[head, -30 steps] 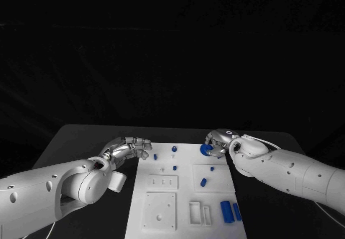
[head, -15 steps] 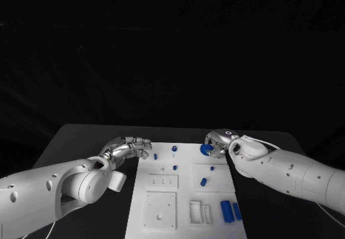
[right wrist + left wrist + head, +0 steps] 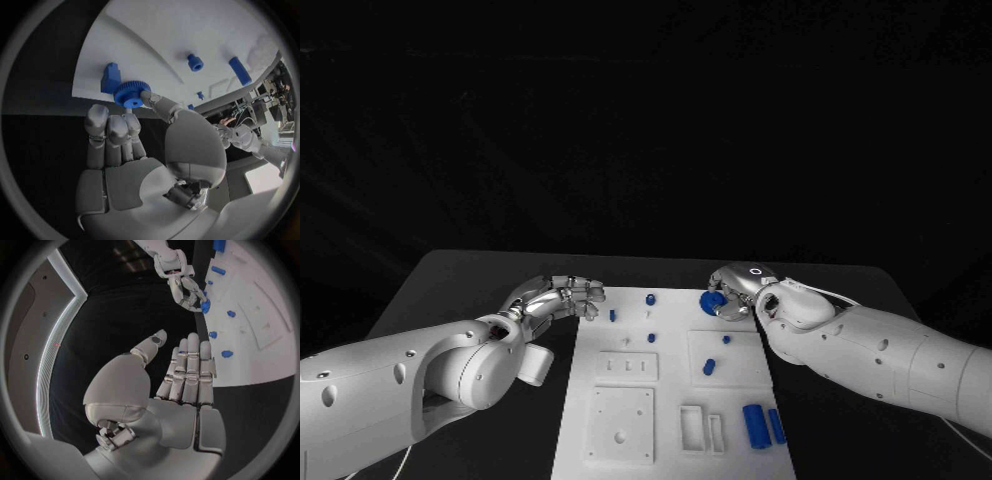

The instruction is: Assemble the parts on the task board

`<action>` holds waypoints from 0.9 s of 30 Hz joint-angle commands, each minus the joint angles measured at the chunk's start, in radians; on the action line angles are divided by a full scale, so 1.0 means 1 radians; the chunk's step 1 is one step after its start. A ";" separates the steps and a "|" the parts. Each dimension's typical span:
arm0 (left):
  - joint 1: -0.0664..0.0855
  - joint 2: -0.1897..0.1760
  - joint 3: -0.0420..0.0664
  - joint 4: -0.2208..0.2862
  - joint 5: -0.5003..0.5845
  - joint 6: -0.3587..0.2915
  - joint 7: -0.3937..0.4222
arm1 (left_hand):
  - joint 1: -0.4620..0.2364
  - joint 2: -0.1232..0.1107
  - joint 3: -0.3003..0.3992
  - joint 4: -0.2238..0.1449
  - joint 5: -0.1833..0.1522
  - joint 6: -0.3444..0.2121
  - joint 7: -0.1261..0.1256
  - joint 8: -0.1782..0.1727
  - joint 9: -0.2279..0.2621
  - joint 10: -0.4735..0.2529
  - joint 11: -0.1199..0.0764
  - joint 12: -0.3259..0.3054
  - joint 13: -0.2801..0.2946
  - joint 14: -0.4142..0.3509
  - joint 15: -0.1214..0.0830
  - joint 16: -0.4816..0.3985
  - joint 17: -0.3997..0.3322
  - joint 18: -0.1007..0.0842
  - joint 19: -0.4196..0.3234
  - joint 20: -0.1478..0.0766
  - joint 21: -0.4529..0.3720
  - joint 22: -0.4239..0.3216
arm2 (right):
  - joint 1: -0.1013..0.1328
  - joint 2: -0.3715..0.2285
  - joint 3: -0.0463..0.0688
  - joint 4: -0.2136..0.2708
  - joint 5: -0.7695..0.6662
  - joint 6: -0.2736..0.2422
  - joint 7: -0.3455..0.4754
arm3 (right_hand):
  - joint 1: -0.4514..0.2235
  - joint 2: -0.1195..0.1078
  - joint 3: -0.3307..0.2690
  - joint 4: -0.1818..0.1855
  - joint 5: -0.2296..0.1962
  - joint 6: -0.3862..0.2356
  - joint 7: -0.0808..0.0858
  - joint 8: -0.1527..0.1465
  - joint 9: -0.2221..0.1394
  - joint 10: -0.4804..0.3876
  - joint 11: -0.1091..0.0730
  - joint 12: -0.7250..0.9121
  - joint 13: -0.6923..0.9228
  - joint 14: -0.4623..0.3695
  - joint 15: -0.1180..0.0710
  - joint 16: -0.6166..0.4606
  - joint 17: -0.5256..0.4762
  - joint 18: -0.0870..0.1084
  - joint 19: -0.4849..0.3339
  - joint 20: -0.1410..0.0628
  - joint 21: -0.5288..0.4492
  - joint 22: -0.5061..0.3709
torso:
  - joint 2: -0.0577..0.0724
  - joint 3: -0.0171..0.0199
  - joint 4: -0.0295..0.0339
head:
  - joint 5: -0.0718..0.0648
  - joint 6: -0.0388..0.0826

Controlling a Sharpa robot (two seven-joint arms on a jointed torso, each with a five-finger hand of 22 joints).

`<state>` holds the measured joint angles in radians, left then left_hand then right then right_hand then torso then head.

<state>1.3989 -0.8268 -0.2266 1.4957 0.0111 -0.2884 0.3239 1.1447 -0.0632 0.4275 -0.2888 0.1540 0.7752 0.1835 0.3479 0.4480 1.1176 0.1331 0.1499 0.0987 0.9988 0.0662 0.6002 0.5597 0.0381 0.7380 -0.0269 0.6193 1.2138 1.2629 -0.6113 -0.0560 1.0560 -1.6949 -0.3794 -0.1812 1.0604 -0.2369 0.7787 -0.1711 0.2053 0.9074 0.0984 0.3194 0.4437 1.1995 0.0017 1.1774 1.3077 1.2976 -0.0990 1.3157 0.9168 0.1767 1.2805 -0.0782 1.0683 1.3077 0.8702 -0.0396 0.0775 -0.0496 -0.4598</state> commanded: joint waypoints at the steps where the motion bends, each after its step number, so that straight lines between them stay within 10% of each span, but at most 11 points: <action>1: 0.001 0.001 0.001 0.000 -0.004 0.008 0.010 | -0.005 -0.005 0.008 0.000 -0.003 0.003 0.001 -0.006 0.001 0.002 0.004 -0.004 -0.001 -0.008 -0.002 0.006 -0.001 0.019 0.001 -0.007 0.007 -0.001 | -0.006 -0.004 -0.002 0.021 -0.094 -0.038 -0.098 | -0.003 0.002 0.001 0.009 0.005 0.079 0.012 0.005 0.009 0.013 -0.003 0.010 0.025 0.001 -0.010 -0.006 0.003 0.085 0.000 -0.005 0.003 0.017 | 0.000 0.0002 -0.0004 | 0.002 0.002; 27: 0.001 0.001 0.001 0.004 -0.004 0.006 0.012 | -0.005 -0.004 0.009 0.000 -0.003 0.004 0.001 -0.006 0.002 0.002 0.004 -0.004 -0.001 -0.008 -0.003 0.006 -0.001 0.018 0.001 -0.007 0.007 -0.001 | 0.001 0.068 0.003 0.205 -0.286 -0.113 -0.181 | 0.008 -0.031 0.031 0.035 -0.010 0.097 0.004 0.009 0.015 0.044 -0.010 0.031 0.030 0.007 -0.017 -0.012 0.012 0.085 0.010 -0.012 0.009 0.015 | 0.000 -0.0019 0.0021 | 0.010 0.010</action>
<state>1.3989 -0.8280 -0.2266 1.4966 0.0109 -0.2889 0.3245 1.1447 -0.0632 0.4275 -0.2887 0.1540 0.7752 0.1835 0.3479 0.4487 1.1176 0.1331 0.1500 0.0987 0.9988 0.0662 0.6002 0.5597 0.0378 0.7380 -0.0268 0.6232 1.2140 1.2643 -0.5506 -0.0530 1.2597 -1.9331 -0.4794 -0.3448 1.0690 -0.2611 0.8060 -0.1392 0.2012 0.9266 0.0859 0.3283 0.4450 1.2384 -0.0091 1.2042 1.3076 1.3040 -0.1119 1.3079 0.9278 0.1773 1.2919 -0.0823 1.0724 1.3079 0.8701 -0.0408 0.0790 -0.0405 -0.4494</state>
